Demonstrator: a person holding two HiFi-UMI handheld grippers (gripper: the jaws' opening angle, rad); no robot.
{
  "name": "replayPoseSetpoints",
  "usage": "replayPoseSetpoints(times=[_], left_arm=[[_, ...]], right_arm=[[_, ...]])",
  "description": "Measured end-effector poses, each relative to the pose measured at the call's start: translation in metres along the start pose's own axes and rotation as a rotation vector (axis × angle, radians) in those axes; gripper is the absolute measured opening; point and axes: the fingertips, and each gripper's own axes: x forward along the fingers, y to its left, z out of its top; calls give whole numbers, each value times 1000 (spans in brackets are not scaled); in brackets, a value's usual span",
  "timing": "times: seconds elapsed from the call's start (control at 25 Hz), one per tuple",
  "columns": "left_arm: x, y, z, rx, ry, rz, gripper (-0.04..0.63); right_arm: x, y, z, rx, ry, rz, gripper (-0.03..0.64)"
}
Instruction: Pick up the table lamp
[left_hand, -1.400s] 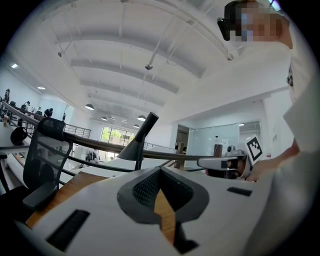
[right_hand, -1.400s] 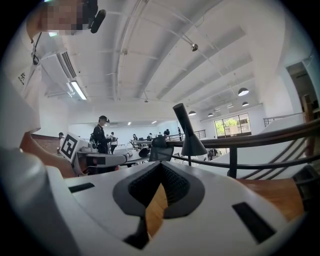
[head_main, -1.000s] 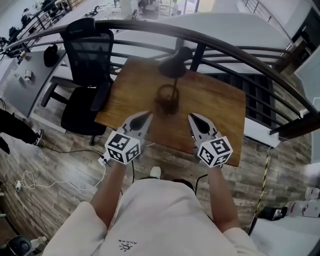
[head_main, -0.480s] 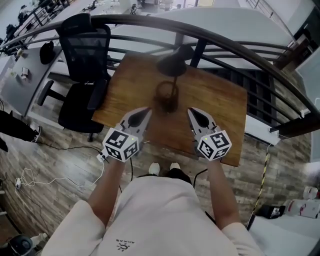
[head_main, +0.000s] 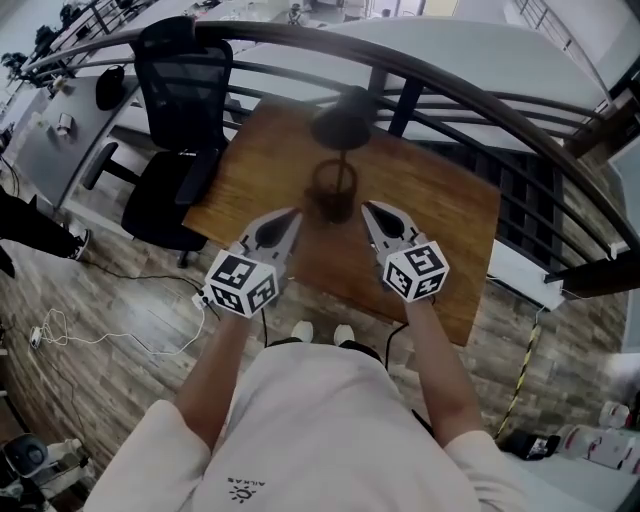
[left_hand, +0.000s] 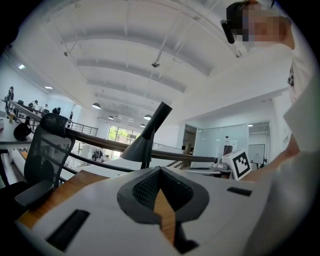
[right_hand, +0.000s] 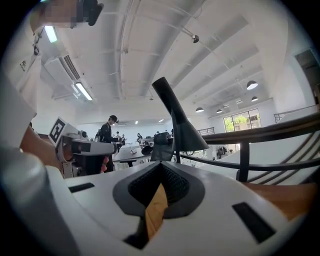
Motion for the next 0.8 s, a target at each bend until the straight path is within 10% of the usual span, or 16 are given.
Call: replayPoseSetpoints(times=[0.8], left_arm=[[40,-13,-25,-2,0,186,5]], right_arm=[[58,-45,-19,-80,52,164,17]])
